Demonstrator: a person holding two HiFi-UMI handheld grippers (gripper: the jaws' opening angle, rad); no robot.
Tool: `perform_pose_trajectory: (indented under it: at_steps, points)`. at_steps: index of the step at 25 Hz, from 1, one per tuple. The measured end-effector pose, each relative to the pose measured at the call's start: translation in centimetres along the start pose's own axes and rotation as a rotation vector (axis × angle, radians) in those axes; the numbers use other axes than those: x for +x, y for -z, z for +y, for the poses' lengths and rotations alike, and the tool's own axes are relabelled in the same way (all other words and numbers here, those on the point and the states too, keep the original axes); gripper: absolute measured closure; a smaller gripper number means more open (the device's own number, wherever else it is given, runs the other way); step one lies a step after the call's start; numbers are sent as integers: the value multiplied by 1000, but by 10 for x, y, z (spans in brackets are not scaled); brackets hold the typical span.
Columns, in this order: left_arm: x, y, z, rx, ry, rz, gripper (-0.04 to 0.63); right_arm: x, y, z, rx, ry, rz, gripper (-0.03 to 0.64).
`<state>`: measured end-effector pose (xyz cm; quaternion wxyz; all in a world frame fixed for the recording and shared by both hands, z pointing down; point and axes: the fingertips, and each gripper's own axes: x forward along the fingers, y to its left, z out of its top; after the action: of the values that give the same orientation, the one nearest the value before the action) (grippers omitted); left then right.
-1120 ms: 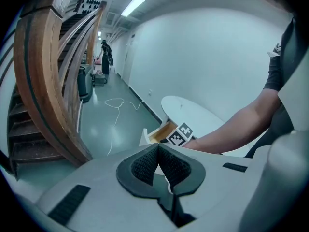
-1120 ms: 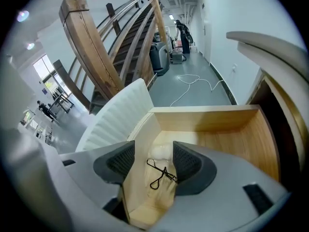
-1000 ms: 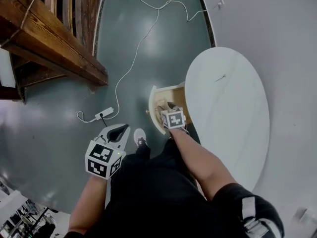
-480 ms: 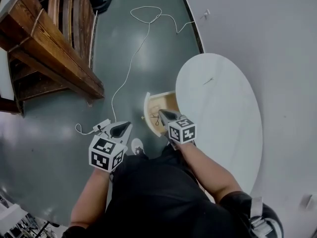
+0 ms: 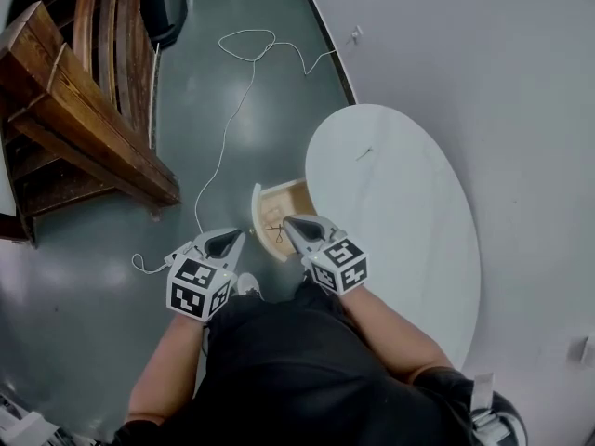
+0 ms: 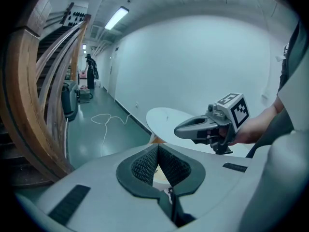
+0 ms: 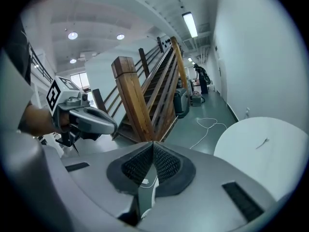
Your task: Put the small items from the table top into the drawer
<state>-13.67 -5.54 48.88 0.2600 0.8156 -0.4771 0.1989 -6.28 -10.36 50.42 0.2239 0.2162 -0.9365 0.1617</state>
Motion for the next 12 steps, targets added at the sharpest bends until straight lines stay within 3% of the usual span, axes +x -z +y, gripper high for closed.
perform_pose_trajectory:
  at_steps: [12]
  points:
    - [40,-30,-36,97,80,17,580,-51,0,-60,5,152,-27,608]
